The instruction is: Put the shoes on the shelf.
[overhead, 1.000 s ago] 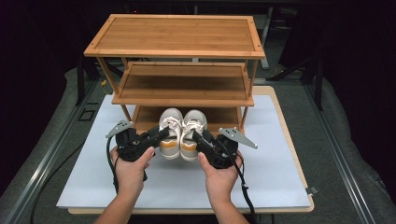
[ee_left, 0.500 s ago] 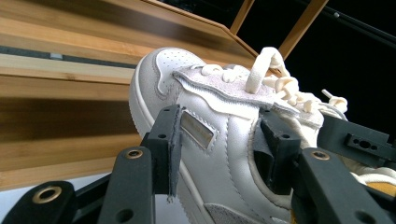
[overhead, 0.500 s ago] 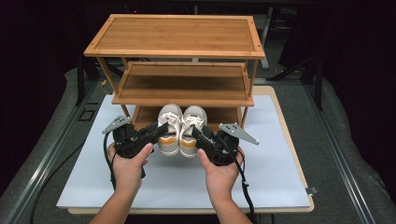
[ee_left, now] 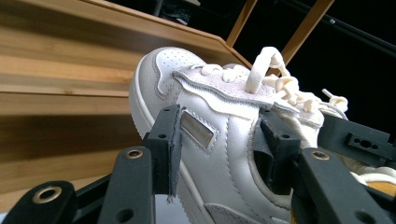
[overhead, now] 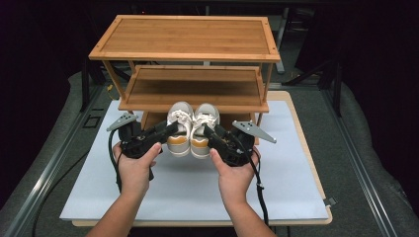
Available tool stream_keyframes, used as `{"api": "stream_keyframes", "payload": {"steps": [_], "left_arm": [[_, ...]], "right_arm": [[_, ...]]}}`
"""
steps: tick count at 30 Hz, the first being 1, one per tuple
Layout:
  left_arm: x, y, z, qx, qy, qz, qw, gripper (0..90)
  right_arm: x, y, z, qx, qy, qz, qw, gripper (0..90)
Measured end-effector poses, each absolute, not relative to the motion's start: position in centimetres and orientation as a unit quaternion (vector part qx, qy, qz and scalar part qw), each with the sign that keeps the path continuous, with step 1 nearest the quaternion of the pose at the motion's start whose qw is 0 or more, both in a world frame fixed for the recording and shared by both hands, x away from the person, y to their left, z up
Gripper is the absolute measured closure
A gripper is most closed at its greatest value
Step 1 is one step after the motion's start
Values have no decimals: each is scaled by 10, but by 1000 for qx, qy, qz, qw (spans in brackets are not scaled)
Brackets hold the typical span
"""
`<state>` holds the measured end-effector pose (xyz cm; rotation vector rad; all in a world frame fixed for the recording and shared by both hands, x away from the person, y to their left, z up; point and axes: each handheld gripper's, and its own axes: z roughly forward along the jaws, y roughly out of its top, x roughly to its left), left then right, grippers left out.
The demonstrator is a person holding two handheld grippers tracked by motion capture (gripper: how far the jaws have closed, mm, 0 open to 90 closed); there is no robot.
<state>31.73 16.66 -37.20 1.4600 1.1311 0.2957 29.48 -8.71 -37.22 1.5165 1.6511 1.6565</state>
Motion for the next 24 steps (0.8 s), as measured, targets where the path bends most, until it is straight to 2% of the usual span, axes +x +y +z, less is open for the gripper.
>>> {"api": "stream_keyframes", "payload": {"steps": [24], "left_arm": [[365, 161, -352, 623, 490, 120, 597, 558]], "right_arm": [[339, -92, -350, 541, 581, 581, 179, 607]]}}
